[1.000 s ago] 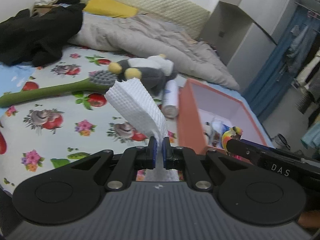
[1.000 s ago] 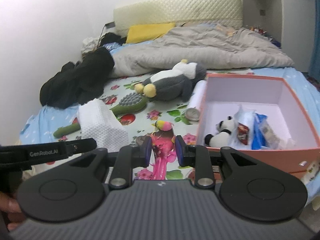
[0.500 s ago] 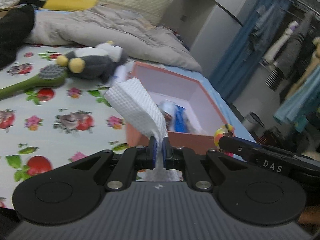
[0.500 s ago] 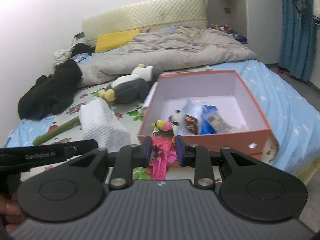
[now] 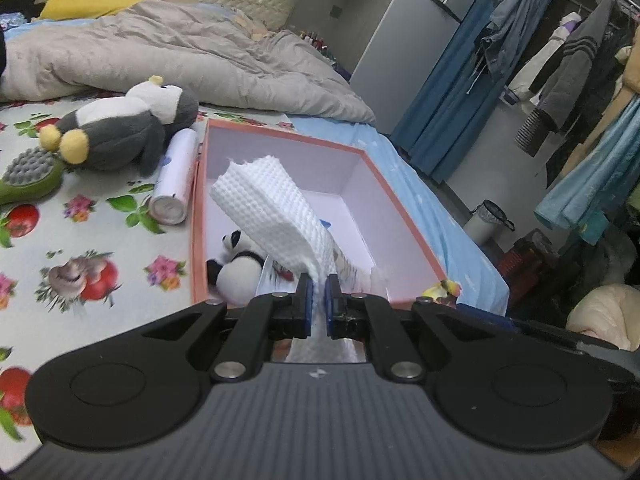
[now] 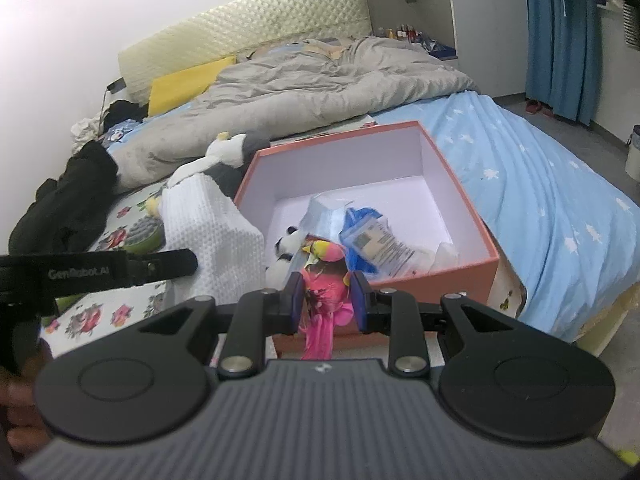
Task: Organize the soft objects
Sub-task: 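Carry the tissue and pink toy over the pink box with both tools, then open the left tool releasing the tissue while the right releases the pink toy into the box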
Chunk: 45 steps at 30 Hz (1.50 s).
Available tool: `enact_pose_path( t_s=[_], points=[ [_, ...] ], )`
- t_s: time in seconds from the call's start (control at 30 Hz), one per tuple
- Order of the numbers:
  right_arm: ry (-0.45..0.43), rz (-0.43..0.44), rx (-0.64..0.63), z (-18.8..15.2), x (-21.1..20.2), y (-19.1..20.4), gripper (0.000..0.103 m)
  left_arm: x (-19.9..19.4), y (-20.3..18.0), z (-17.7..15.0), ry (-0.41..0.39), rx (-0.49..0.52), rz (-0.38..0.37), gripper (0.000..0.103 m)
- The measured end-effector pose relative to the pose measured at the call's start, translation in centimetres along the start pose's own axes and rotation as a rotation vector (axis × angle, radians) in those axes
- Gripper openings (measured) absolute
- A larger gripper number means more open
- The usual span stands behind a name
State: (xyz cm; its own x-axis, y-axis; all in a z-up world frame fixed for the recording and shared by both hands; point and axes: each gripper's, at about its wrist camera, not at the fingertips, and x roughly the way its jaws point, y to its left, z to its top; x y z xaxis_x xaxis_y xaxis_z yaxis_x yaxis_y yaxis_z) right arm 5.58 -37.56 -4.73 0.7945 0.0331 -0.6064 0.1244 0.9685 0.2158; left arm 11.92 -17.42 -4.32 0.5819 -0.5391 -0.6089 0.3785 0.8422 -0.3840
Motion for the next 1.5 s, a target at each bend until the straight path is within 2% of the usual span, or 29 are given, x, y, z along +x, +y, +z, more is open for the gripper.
enact_pose_path(
  t_s=[0.23, 0.47, 0.67, 0.83, 0.93, 1.0, 1.1, 1.13, 1.17, 1.5],
  points=[
    [0.026, -0.008, 0.009, 3.0, 5.4, -2.7, 0.029, 6.7, 0.5, 3.8, 0.045, -0.022, 0.015, 0.008],
    [0.107, -0.016, 0.030, 4.0, 11.7, -4.9, 0.029, 13.9, 2.0, 6.6, 0.111, -0.031, 0.045, 0.008],
    [0.180, -0.033, 0.055, 4.1, 15.9, -6.6, 0.030, 19.6, 4.0, 7.8, 0.171, -0.041, 0.069, 0.008],
    [0.215, -0.023, 0.073, 3.8, 18.0, -7.4, 0.030, 22.5, 5.2, 8.0, 0.213, -0.029, 0.082, 0.008],
    [0.230, -0.006, 0.084, 3.7, 18.5, -7.8, 0.030, 23.3, 5.8, 7.7, 0.232, -0.033, 0.101, 0.010],
    [0.241, -0.007, 0.076, 3.7, 18.6, -7.9, 0.031, 23.5, 6.0, 7.6, 0.235, -0.035, 0.108, 0.022],
    [0.261, -0.003, 0.065, 4.0, 18.4, -7.9, 0.042, 23.5, 6.1, 7.5, 0.245, -0.045, 0.112, 0.039],
    [0.255, -0.004, 0.062, 4.1, 18.0, -7.8, 0.043, 23.3, 5.9, 7.6, 0.245, -0.044, 0.104, 0.047],
    [0.243, -0.005, 0.060, 4.2, 17.5, -7.7, 0.043, 23.0, 5.7, 7.6, 0.241, -0.041, 0.105, 0.050],
    [0.128, 0.000, 0.049, 5.3, 10.5, -5.9, 0.043, 16.9, 3.1, 8.3, 0.166, 0.027, 0.134, 0.051]
  ],
)
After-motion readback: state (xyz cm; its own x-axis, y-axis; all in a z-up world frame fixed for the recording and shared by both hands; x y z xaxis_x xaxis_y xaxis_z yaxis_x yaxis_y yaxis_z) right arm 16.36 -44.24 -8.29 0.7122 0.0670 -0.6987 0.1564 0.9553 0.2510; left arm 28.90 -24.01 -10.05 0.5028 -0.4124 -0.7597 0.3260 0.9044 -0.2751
